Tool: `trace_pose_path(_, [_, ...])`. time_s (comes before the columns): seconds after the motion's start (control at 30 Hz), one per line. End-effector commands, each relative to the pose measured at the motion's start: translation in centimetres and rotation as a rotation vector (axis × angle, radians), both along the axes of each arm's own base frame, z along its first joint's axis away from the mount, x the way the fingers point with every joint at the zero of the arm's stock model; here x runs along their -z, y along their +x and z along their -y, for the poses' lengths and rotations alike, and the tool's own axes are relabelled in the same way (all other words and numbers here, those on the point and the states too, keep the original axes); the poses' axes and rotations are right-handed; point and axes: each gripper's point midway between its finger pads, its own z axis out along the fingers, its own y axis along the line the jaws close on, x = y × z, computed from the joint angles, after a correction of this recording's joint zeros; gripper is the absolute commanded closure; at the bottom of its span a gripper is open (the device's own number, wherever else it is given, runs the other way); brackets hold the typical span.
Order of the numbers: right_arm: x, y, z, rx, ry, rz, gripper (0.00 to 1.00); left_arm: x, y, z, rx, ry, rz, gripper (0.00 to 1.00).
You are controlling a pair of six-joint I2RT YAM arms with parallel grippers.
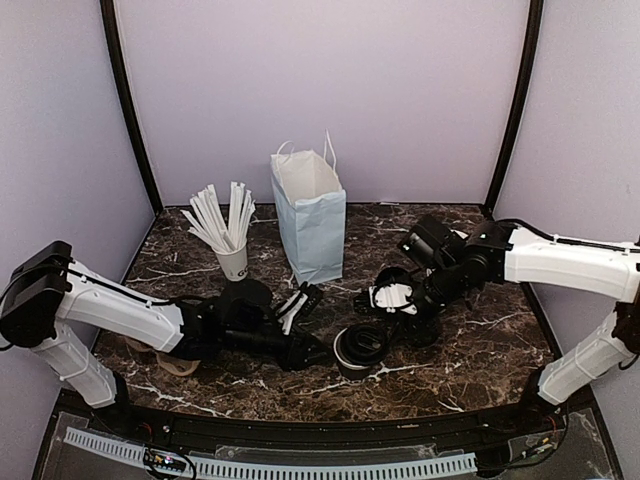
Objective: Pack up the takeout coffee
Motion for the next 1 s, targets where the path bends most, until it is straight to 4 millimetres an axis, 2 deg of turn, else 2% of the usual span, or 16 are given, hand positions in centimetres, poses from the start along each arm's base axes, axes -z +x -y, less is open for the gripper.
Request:
trace_pose_path(0.0, [-1.7,0.2,-1.4,-0.031,0.067,0.008,0.53,-1.1,-0.2,1.5,0.046,-0.051,0.010,0.70])
trace_pose_path(0.23, [-1.6,0.2,-2.1,-0.041,0.063,-0.015,0.58,-1.0,-0.1,1.9,0.049,-0.066,0.002,0.71])
trace_pose_path(0.5, [-1.7,-0.2,-2.6,-0.059,0.058,-0.034,0.58,-0.7,0.1,1.8,0.034,-0.063,0.003,0.71])
trace_pose_path(0.73, [-2.0,-0.9,-1.9,-0.066,0.040,-0.022,0.57,-0.5,0.0,1.3,0.021,-0.058,-0.005,0.71])
trace_pose_path(0.97, [-2.8,-1.0,-0.3,-0.043,0.037,0.011,0.56,0.7,-0.8,-0.4,0.011,-0.005,-0.039,0.70])
